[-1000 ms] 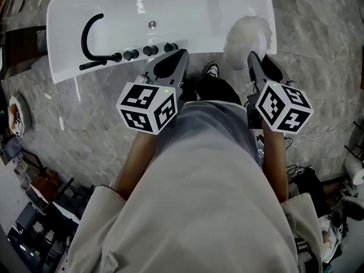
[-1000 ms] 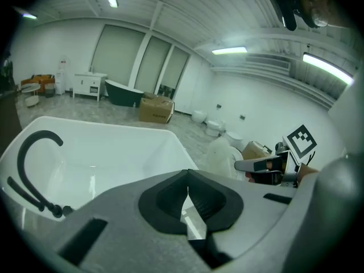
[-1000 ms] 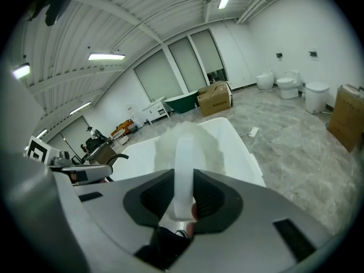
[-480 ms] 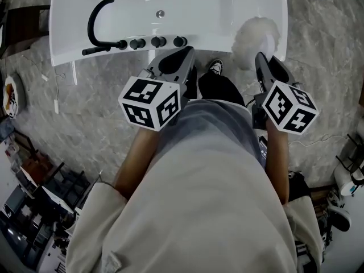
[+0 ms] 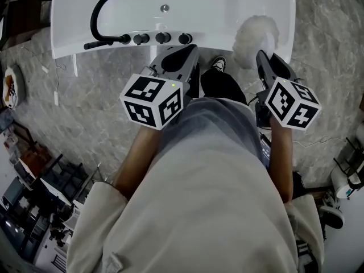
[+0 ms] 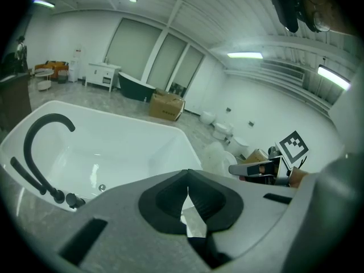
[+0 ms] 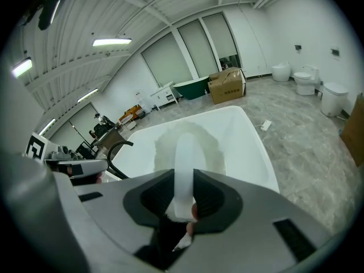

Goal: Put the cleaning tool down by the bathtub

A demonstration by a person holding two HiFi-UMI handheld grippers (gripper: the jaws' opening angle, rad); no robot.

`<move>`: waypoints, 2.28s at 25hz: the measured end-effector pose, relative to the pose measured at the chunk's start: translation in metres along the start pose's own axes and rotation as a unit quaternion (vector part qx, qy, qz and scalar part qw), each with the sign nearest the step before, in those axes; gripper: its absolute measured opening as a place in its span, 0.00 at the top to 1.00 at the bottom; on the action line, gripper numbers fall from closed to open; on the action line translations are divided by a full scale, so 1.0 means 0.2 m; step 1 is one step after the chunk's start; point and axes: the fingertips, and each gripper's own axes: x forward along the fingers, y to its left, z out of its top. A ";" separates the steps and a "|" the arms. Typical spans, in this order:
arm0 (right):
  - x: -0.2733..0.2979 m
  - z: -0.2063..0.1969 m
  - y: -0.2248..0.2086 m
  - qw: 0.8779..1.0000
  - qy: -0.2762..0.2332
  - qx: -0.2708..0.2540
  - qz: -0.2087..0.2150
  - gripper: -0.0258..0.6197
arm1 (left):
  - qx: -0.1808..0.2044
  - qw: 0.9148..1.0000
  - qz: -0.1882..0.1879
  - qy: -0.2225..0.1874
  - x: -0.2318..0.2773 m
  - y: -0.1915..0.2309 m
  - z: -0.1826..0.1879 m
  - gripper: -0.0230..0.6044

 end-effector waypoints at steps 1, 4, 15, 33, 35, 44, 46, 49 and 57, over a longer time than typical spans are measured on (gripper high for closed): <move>0.01 0.00 0.00 1.000 0.005 -0.002 0.001 0.83 | -0.002 1.000 0.001 0.000 0.00 0.01 0.00 0.96; 0.03 -0.03 0.00 1.000 0.019 -0.004 0.008 0.83 | -0.008 1.000 0.006 -0.001 -0.01 0.02 0.00 0.96; 0.11 -0.14 -0.03 0.999 0.051 -0.008 0.014 0.83 | -0.033 0.999 0.003 -0.010 -0.03 0.02 -0.03 0.96; 0.21 -0.27 -0.14 0.995 0.096 -0.037 0.002 0.83 | -0.036 0.999 0.002 0.002 -0.01 0.01 -0.08 0.96; 0.23 -0.28 -0.15 0.994 0.103 -0.043 0.002 0.83 | -0.038 0.999 0.004 0.002 -0.01 0.02 -0.08 0.96; 0.32 -0.33 -0.15 0.990 0.130 -0.061 0.006 0.83 | -0.042 0.999 0.009 0.002 -0.02 0.04 -0.08 0.96; 0.33 -0.35 -0.16 0.988 0.138 -0.064 0.008 0.83 | -0.042 0.999 0.009 0.002 -0.03 0.03 -0.08 0.96; 0.34 -0.37 -0.16 0.986 0.151 -0.071 0.007 0.83 | -0.041 0.999 0.010 0.002 -0.04 0.01 -0.09 0.96; 0.41 -0.43 -0.16 0.980 0.174 -0.098 0.013 0.83 | -0.043 0.999 0.014 0.006 -0.03 0.02 -0.10 0.96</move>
